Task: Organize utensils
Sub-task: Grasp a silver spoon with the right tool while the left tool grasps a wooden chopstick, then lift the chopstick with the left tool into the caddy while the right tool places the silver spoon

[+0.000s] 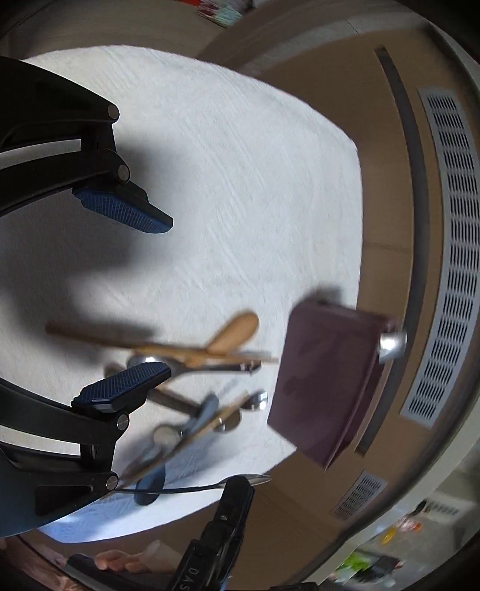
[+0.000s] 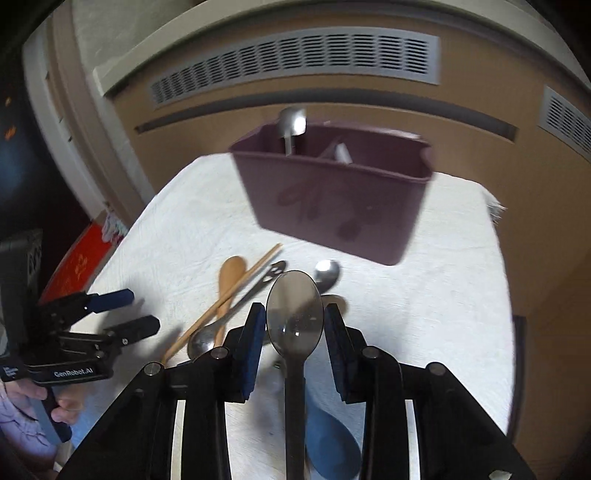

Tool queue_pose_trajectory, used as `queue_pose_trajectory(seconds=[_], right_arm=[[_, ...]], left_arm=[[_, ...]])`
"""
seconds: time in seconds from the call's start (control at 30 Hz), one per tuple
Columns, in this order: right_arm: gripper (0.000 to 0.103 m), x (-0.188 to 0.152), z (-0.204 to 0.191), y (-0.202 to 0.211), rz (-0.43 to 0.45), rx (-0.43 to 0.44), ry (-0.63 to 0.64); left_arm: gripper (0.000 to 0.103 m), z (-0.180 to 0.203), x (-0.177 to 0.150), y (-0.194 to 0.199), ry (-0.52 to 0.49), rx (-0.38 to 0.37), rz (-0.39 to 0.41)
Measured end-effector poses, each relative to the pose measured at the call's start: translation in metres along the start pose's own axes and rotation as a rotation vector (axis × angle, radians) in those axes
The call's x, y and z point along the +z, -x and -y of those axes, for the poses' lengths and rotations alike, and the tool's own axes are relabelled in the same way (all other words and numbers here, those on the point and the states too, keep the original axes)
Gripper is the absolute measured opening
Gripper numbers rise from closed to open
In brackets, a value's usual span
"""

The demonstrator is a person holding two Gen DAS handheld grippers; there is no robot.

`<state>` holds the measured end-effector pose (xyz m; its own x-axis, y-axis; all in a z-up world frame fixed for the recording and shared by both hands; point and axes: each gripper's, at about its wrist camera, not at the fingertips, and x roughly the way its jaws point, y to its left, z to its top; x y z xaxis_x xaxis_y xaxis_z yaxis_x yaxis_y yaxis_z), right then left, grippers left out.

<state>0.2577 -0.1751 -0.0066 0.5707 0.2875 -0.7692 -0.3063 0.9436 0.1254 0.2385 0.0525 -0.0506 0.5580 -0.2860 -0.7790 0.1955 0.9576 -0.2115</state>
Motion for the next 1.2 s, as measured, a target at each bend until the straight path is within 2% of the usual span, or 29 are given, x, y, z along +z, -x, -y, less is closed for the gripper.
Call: queue_pose_trajectory(seconds=[0.03, 0.2, 0.23, 0.37, 0.5, 0.57, 0.63, 0.67, 0.7, 0.73, 0.83, 0.93, 1.03, 1.2], right_arm=[[0.03, -0.001, 0.003, 0.002, 0.006, -0.007, -0.007], [0.03, -0.01, 0.018, 0.008, 0.011, -0.01, -0.045], [0.03, -0.013, 0.02, 0.008, 0.01, -0.009, -0.053], [0.03, -0.018, 0.022, 0.006, 0.014, 0.006, -0.071], [0.03, -0.022, 0.024, 0.006, 0.021, 0.02, -0.07], [0.03, -0.023, 0.025, 0.004, 0.021, 0.027, -0.072], [0.03, -0.024, 0.026, 0.002, 0.02, 0.033, -0.077], [0.03, -0.024, 0.026, 0.001, 0.019, 0.036, -0.079], [0.03, -0.024, 0.027, 0.0, 0.018, 0.037, -0.083], [0.03, -0.024, 0.027, 0.0, 0.02, 0.04, -0.086], [0.03, -0.025, 0.026, 0.004, 0.034, 0.047, -0.087], [0.03, -0.024, 0.023, 0.009, 0.055, 0.048, -0.082], [0.03, -0.023, 0.018, 0.018, 0.075, 0.048, -0.076], [0.03, -0.02, 0.006, 0.034, 0.117, 0.03, -0.059]], left_arm=[[0.07, 0.007, 0.005, -0.002, -0.029, -0.016, 0.001], [0.028, 0.042, 0.034, -0.028, -0.227, -0.057, -0.075], [0.025, 0.048, 0.04, -0.035, -0.258, -0.043, -0.098], [0.023, 0.067, 0.063, -0.06, -0.384, 0.014, -0.168], [0.023, 0.074, 0.079, -0.082, -0.4, 0.029, -0.239], [0.023, 0.076, 0.084, -0.094, -0.402, 0.068, -0.256], [0.023, 0.078, 0.088, -0.102, -0.395, 0.071, -0.268], [0.02, 0.078, 0.09, -0.104, -0.383, 0.072, -0.265], [0.008, 0.078, 0.091, -0.105, -0.37, 0.063, -0.265], [0.006, 0.077, 0.092, -0.105, -0.361, 0.044, -0.266], [0.005, 0.076, 0.087, -0.097, -0.36, 0.042, -0.231], [0.005, 0.067, 0.077, -0.076, -0.304, 0.033, -0.175], [0.005, 0.053, 0.07, -0.038, -0.195, -0.019, -0.07], [0.005, 0.039, 0.061, 0.034, -0.07, -0.06, 0.185]])
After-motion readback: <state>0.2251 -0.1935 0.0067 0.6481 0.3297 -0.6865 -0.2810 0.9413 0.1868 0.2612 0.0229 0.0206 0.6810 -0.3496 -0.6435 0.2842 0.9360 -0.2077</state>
